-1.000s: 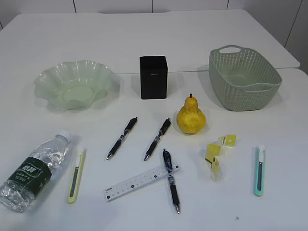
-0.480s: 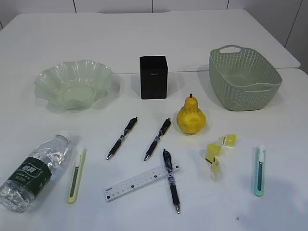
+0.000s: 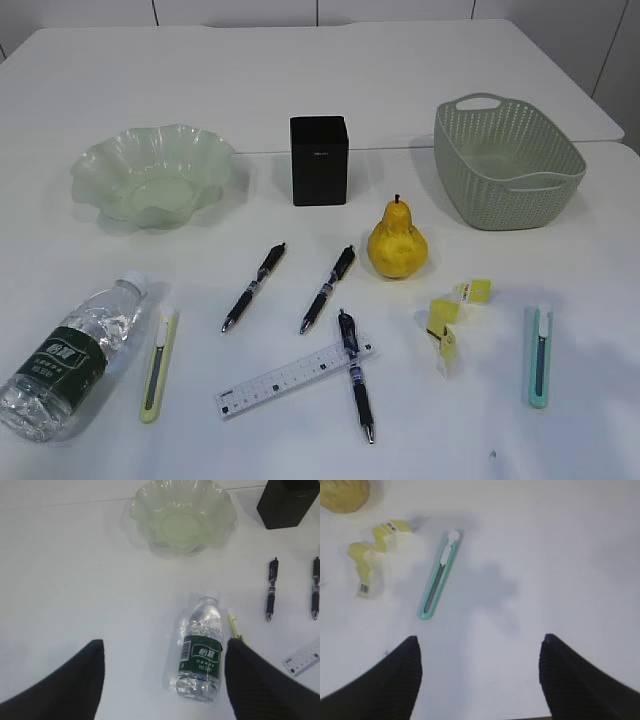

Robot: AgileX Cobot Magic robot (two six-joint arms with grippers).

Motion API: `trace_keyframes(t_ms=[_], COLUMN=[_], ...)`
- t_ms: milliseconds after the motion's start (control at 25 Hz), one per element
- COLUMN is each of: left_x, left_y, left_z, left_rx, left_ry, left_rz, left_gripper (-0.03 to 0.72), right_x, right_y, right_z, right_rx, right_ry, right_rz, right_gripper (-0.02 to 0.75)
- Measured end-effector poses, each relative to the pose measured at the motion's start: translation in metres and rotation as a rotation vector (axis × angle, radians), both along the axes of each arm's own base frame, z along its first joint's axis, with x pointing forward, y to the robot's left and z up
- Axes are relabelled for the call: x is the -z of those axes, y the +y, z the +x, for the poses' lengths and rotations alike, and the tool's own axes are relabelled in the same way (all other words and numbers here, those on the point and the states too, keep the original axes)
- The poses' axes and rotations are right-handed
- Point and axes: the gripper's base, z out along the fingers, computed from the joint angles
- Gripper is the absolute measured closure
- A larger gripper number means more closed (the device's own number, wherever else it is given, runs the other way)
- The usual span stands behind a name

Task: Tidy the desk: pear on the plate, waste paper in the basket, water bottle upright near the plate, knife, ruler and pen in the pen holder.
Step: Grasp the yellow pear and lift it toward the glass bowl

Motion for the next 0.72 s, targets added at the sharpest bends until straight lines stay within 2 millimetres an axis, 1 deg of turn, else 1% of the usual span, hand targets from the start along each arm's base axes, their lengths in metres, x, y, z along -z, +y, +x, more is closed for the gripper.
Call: trace_keyframes(t_ms=[80, 160, 280, 400, 560, 720], left_x=[-0.012, -0.02, -0.026, -0.027, -0.029, -0.03], left_y=[0.0, -0.001, -0.005, -0.011, -0.021, -0.035], left_z=[0.011, 0.023, 0.042, 0.062, 0.084, 0.1], left_rx=[0.004, 0.015, 0.052, 0.09, 0.15, 0.216], left_ry=[0.032, 0.076, 0.175, 0.288, 0.344, 0.374], left_rz=[0.0, -0.002, -0.011, -0.033, -0.049, -0.041], left_gripper=[0.162, 0.162, 0.162, 0.162, 0.162, 0.162], right_x=[0.007, 0.017, 0.027, 0.032, 0.028, 0.025], right_y=[-0.002, -0.004, -0.006, -0.006, -0.006, -0.005], right_z=[0.014, 0.026, 0.037, 0.043, 0.046, 0.046], right_rx=[-0.003, -0.006, -0.008, -0.011, -0.013, -0.012], right_ry=[0.024, 0.062, 0.103, 0.12, 0.112, 0.118], right_rz=[-0.02, -0.035, -0.042, -0.044, -0.046, -0.033], right_gripper=[0.169, 0.168, 0.168, 0.168, 0.169, 0.169])
